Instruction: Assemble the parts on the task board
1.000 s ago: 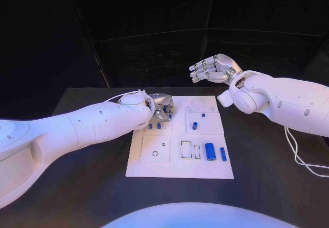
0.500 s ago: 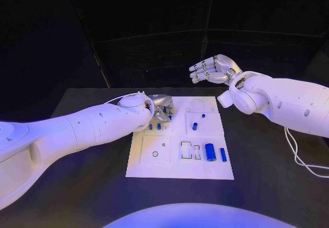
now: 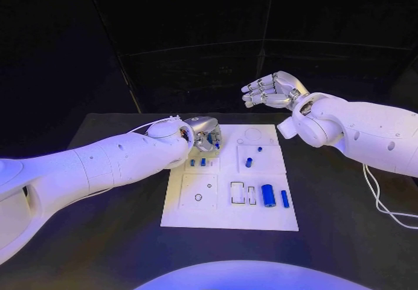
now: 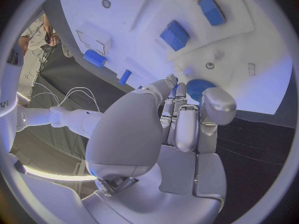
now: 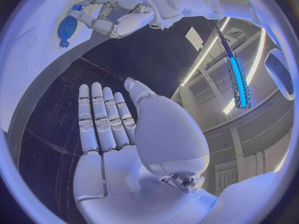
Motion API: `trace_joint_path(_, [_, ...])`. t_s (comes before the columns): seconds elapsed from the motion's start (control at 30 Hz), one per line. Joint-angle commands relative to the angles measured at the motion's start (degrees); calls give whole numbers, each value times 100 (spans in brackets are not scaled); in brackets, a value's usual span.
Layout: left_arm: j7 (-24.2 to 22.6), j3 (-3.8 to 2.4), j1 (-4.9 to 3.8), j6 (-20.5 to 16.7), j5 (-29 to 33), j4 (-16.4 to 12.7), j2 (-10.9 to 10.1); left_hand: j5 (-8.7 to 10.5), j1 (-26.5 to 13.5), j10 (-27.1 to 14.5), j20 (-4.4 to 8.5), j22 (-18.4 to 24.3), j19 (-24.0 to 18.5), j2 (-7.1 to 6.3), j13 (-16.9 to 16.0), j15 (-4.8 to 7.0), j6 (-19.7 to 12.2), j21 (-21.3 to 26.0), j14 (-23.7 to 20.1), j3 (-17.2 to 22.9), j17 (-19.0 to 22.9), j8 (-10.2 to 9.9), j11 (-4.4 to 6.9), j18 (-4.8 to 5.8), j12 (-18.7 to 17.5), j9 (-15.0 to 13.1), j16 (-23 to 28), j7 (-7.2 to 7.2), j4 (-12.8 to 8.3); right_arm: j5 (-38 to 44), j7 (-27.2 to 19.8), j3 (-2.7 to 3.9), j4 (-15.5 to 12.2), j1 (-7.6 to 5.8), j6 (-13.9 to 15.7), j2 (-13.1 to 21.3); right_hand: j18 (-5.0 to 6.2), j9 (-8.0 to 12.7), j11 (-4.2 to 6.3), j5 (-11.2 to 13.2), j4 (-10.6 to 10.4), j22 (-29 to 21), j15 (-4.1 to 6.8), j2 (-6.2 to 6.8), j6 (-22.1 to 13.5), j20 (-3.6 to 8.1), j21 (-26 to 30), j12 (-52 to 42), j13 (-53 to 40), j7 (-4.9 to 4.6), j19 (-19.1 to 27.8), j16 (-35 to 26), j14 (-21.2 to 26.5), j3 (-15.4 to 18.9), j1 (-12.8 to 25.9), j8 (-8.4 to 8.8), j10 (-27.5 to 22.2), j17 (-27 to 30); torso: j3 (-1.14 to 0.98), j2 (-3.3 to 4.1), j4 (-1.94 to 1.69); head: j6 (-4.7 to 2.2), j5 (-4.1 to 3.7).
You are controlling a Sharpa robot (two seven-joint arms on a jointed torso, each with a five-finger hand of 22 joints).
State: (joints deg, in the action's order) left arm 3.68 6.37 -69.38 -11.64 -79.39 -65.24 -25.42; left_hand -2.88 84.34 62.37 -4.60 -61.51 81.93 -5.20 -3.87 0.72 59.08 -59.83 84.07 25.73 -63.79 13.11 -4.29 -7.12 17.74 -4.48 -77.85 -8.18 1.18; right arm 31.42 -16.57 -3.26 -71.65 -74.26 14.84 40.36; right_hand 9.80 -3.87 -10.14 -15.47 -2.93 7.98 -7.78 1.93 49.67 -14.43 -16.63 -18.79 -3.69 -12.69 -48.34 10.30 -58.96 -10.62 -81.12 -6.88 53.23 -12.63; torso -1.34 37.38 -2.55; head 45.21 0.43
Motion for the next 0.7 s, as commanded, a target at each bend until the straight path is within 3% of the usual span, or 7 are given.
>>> trace_joint_path(0.03, [-83, -63, -11, -252, -9, -136, -116, -34, -26, 65, -17, -25, 43, -29, -7, 1, 34, -48, 92, 48, -5, -36, 4, 73, -44, -1, -41, -1, -13, -17, -78, 4, 2, -9, -44, -3, 62, 4, -30, -23, -1, -8, -4, -3, 13, 4, 24, -26, 10, -140, -40, -25, -47, -36, 55, 24, -16, 7, -3, -4, 4, -15, 16])
trace_joint_path(0.27, [-15, -143, -13, -179, 88, -451, -466, -33, -59, 113, -17, -78, 56, -41, -13, 5, 75, -99, 96, 80, -3, -49, 10, 82, -75, -5, -47, 3, -30, -17, -79, 4, 13, -8, -51, 2, 62, 4, -30, -23, -1, -8, -4, -3, 13, 4, 24, -26, 10, -140, -40, -25, -47, -36, 55, 24, -16, 7, -6, -7, -17, -32, -3])
trace_joint_path(0.7, [149, -157, -12, 98, 246, -687, -914, -31, -132, 154, -17, -121, 63, -67, -17, 9, 113, -137, 92, 89, 26, -69, 16, 89, -119, -7, -41, 13, -27, -17, -75, 4, 20, -7, -56, 24, 62, 4, -30, -23, -1, -8, -4, -3, 13, 4, 24, -26, 10, -140, -40, -25, -47, -36, 55, 24, -16, 7, -3, -2, -8, -14, 9])
